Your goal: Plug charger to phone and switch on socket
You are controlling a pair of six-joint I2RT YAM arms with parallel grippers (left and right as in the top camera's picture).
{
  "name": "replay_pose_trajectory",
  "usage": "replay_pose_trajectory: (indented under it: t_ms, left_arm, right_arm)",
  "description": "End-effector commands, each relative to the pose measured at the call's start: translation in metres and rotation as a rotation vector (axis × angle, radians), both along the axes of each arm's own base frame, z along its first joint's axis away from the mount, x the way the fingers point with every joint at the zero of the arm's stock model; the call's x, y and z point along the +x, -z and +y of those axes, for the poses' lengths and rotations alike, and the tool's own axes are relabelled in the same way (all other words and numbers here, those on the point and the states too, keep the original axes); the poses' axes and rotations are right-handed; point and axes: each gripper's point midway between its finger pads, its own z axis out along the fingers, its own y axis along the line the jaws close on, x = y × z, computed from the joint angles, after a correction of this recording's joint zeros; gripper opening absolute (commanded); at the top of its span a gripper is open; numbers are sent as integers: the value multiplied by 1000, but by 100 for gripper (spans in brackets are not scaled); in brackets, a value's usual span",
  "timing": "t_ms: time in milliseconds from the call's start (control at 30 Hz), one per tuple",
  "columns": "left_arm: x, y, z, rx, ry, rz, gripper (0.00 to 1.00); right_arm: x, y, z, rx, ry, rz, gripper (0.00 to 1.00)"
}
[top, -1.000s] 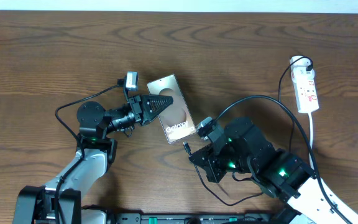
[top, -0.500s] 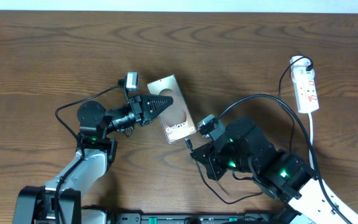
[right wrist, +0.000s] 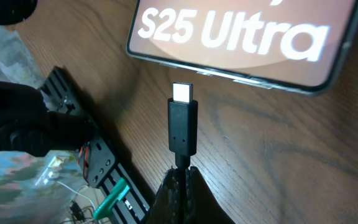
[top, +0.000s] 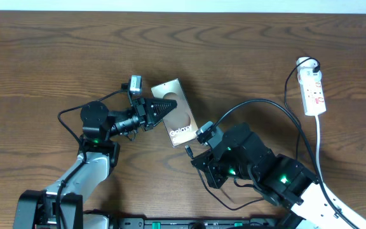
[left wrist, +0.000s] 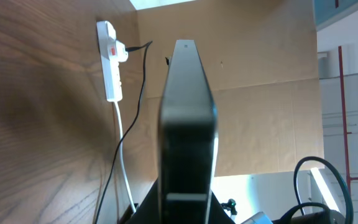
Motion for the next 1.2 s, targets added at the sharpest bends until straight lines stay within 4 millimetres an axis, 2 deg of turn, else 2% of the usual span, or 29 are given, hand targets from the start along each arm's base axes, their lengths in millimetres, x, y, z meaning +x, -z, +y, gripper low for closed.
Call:
replay_pose_trajectory:
  t_ms: [0, 333, 700, 1167]
  left_arm:
    - [7, -12, 2, 4, -18, -63, 7]
    - [7, -12, 2, 23, -19, -113, 7]
    - [7, -12, 2, 23, -19, -113, 8]
    - [7, -12, 2, 42, -20, -162, 7]
  right_arm:
    - [5, 3, -2, -26, 28, -21, 1]
    - [12, 4, -5, -45, 60, -48, 1]
    - [8, 18, 1, -64, 39, 15, 1]
    - [12, 16, 3, -54, 44, -1, 1]
